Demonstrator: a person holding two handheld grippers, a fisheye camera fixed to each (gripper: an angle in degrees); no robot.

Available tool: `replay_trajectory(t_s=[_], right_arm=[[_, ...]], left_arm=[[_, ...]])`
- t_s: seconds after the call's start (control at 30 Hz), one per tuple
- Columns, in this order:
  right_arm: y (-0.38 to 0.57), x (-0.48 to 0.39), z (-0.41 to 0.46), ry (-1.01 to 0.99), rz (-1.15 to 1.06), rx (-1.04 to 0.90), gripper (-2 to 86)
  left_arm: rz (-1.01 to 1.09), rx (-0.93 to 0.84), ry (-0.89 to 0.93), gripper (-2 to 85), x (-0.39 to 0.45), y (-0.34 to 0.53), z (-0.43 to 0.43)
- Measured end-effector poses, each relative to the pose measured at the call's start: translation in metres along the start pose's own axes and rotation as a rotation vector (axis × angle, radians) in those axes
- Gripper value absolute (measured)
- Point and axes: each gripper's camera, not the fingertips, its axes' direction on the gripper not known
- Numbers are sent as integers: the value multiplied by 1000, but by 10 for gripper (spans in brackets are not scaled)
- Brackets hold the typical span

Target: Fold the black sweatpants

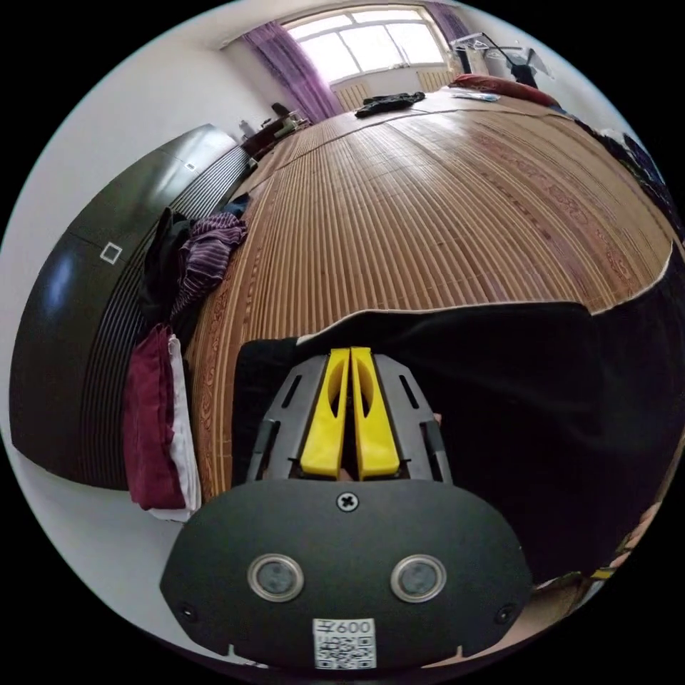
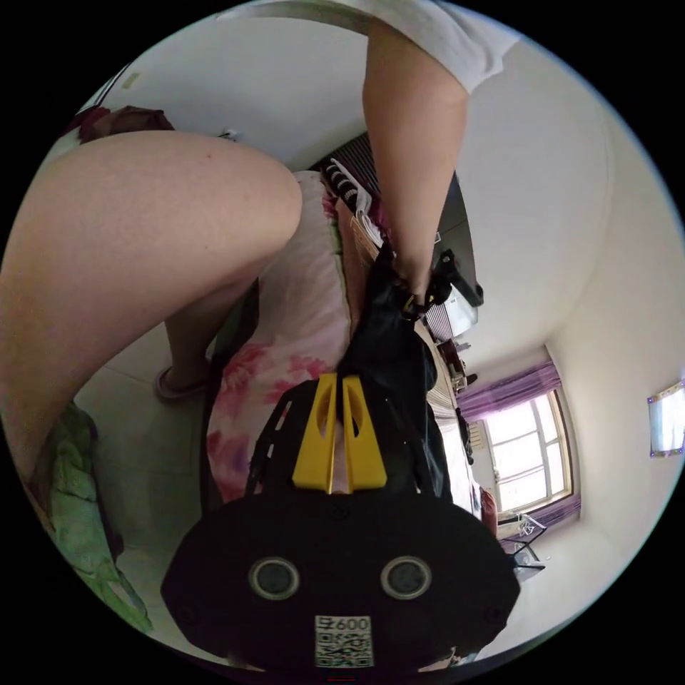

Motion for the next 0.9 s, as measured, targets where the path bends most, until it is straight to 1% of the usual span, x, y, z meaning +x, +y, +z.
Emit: replay_trajectory(t_s=[0.03, 0.1, 0.13, 0.17, 0.23, 0.27, 0.3, 0.33, 0.4, 0.47, 0.5, 0.53, 0.57, 0.6, 0.73, 0.83, 0.9], right_arm=[[-3, 3, 3, 3, -2, -1, -8], [-6, 9, 8, 1, 1, -1, -8], [-9, 15, 11, -1, 13, 0, -8], [-13, 21, 14, -2, 39, -1, -8], [-18, 30, 18, 2, 84, -3, -8], [-21, 36, 20, 5, 107, 2, -8], [-22, 39, 21, 3, 116, 4, -8], [-26, 46, 26, -3, 136, 1, -9], [-31, 58, 33, -16, 161, -4, -9], [-37, 76, 42, -37, 179, -5, -8], [-39, 80, 44, -42, 184, -5, -8], [-42, 90, 48, -53, 196, -6, -8], [-46, 99, 51, -62, 208, -7, -8], [-48, 104, 52, -69, 211, -6, -8], [-60, 130, 62, -81, 211, -20, -8], [-64, 146, 65, -94, 207, -39, -8], [-62, 165, 62, -216, 232, -41, -8]], left_arm=[[49, -13, 2, 8, 0, 0, -6], [11, -42, 82, 8, -21, -2, -20], [-104, 2, 131, 7, -49, 4, -35], [-265, 86, 159, 7, -81, 18, -53], [-406, 172, 162, 7, -118, 35, -73], [-418, 166, 143, 6, -133, 37, -76], [-408, 150, 136, 5, -137, 36, -75], [-356, 110, 137, 5, -138, 31, -70], [-214, 80, 184, 5, -125, 19, -59], [-37, 98, 241, 5, -91, 6, -47], [-12, 100, 236, 5, -83, 3, -43], [21, 69, 181, 4, -70, -4, -30], [31, -7, 81, 5, -62, -11, -10], [35, -26, 60, 5, -60, -14, -2], [-169, -25, 61, 6, -73, -18, 23], [-133, -11, -37, 7, -55, -21, 24], [-122, 1, -103, 7, -46, -20, 25]])
